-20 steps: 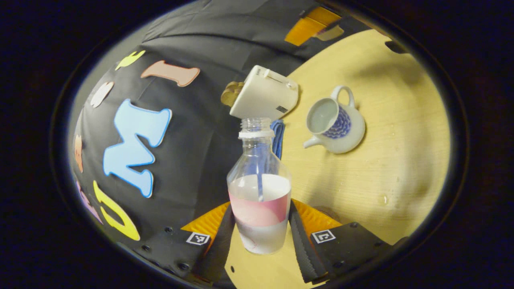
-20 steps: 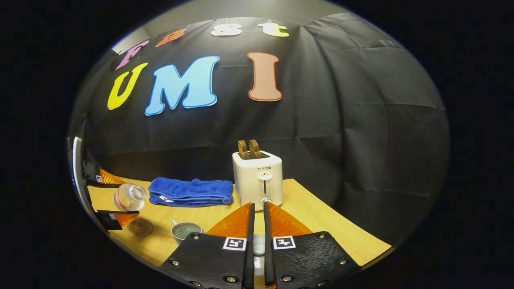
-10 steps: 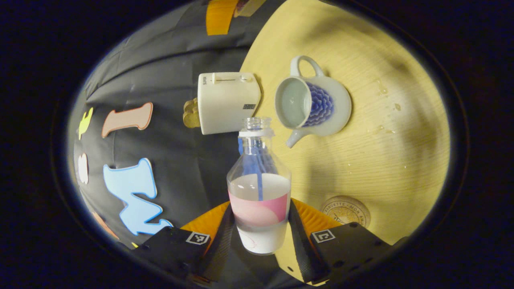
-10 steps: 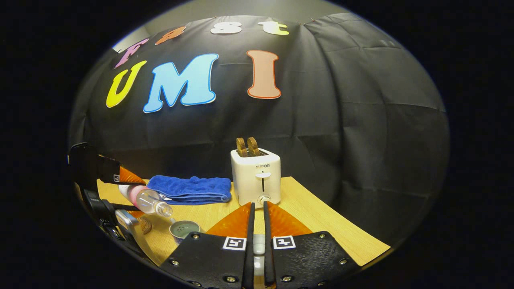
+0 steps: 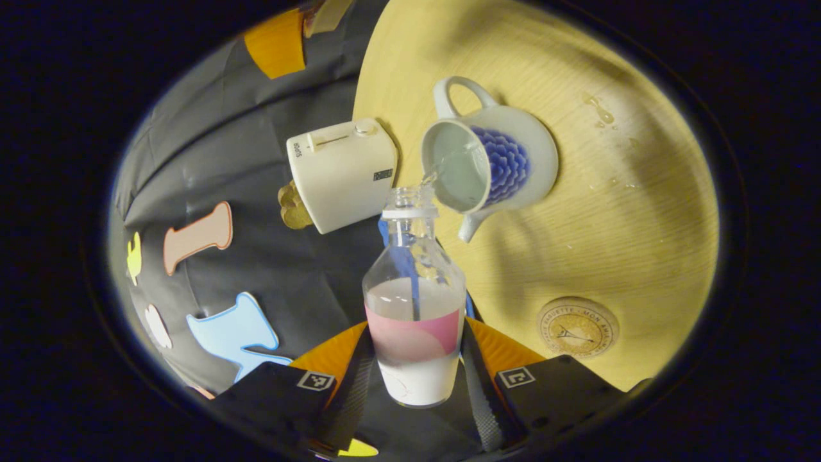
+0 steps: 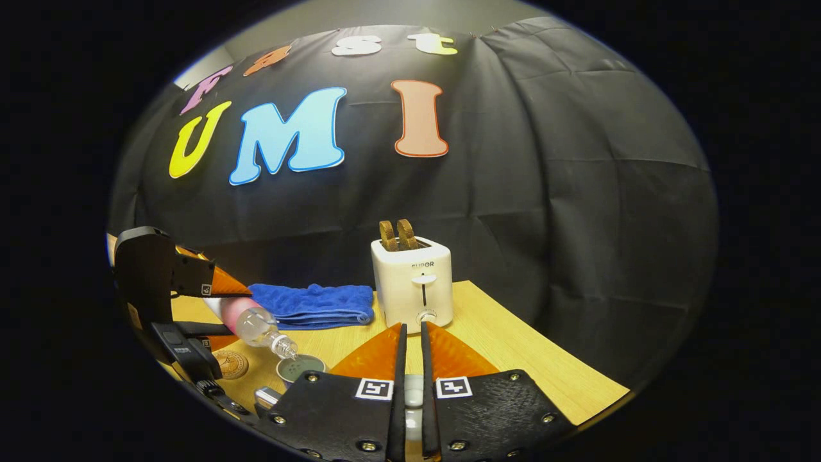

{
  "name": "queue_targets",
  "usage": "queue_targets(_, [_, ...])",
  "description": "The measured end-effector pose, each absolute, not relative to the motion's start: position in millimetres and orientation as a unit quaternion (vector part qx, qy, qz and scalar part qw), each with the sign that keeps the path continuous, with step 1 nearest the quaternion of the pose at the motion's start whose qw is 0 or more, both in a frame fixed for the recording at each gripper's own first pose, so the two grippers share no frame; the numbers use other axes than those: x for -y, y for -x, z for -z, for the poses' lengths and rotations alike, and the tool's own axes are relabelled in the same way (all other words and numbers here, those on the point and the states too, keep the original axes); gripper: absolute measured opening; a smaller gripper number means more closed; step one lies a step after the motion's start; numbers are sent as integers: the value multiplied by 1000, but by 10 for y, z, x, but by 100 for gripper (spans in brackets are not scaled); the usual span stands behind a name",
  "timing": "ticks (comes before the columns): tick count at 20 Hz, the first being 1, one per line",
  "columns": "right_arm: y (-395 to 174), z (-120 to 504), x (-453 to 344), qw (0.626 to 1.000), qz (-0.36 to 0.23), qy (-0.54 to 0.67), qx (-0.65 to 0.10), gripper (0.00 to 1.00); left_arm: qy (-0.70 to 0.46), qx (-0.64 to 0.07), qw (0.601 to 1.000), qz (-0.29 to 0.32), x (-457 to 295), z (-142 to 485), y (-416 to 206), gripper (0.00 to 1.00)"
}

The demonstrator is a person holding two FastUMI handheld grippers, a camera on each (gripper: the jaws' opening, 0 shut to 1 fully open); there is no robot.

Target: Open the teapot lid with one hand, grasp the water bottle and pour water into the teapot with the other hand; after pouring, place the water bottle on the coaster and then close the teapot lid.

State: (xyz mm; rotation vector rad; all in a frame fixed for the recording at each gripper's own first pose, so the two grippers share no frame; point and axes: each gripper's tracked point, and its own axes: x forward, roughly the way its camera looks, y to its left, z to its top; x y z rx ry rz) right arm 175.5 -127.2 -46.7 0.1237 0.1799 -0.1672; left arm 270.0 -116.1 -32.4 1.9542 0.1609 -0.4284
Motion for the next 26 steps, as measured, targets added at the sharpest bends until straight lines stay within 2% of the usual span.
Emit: queue_targets(26, [-1759,480,1312,990,84,-78,-87,10,-931,-27,342,123,1405,-194,-2657,83])
